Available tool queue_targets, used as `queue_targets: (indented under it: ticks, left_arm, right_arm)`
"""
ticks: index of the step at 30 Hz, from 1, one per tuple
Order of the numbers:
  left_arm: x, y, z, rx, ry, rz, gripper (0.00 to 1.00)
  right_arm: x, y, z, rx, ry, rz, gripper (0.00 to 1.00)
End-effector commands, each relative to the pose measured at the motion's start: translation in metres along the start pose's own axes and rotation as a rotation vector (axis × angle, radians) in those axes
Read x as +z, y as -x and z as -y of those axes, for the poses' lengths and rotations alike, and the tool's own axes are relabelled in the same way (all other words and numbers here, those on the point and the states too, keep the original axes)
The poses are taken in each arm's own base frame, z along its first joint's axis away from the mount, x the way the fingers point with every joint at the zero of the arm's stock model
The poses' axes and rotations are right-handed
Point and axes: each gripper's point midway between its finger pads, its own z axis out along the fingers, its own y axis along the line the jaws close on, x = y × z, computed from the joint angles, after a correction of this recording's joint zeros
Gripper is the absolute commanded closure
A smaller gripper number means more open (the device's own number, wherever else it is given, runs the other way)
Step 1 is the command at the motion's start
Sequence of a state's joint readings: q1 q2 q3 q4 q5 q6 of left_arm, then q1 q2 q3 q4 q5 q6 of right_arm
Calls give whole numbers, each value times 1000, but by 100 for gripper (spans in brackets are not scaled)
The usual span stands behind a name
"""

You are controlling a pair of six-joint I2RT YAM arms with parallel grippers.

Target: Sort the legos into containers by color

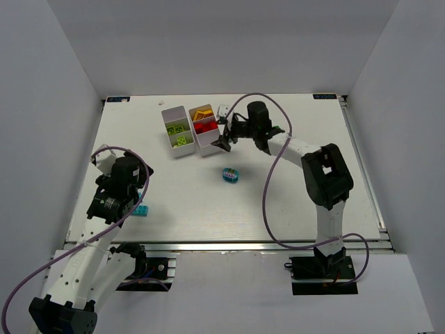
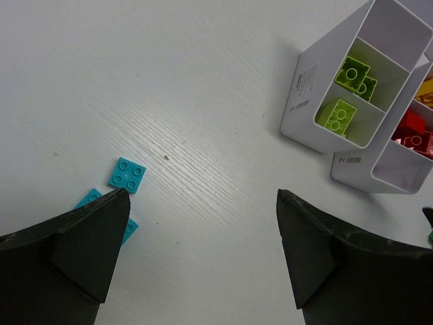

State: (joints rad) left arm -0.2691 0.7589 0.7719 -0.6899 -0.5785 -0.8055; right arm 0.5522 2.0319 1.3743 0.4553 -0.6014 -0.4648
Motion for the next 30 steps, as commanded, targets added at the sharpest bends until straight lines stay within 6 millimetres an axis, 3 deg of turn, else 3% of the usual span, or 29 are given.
queue_targets:
  ticks: [1, 2, 3, 4, 6, 10, 13, 20, 25, 30]
  left_arm:
    - [-1, 0, -2, -13, -5, 4, 2]
    - [-1, 0, -1, -14, -8, 2, 2]
    - [-1, -1, -1, -14, -10, 0, 2]
    - [-1, -1, 0, -16, -13, 1, 2]
    - [0, -3, -1, -14, -12, -5, 2]
    - [2, -5, 1, -13, -21, -12, 2]
    - [1, -5, 1, -9, -22, -12, 2]
    - [2, -5, 0, -13, -19, -9, 2]
    - [2, -8, -2, -14, -20, -12, 2]
    - [2, -8, -1, -11, -23, -11, 2]
  right_arm:
    - [-36, 35, -52, -49, 408, 38, 10]
    - [-41, 28, -63, -68, 469, 25, 11]
    - [-45, 22, -67, -210, 510, 39, 10]
    - [-61, 7, -87, -157, 589, -29, 10]
    - [-69, -14, -93, -172, 623, -105, 11]
    - [-78, -35, -108, 5, 659, -252, 14]
    - [-71, -42, -110, 138, 592, -386, 18]
    - [-61, -47, -103, 240, 382, -597, 18]
    - [-56, -51, -104, 253, 313, -681, 16]
    - [-56, -71, -94, 195, 197, -783, 16]
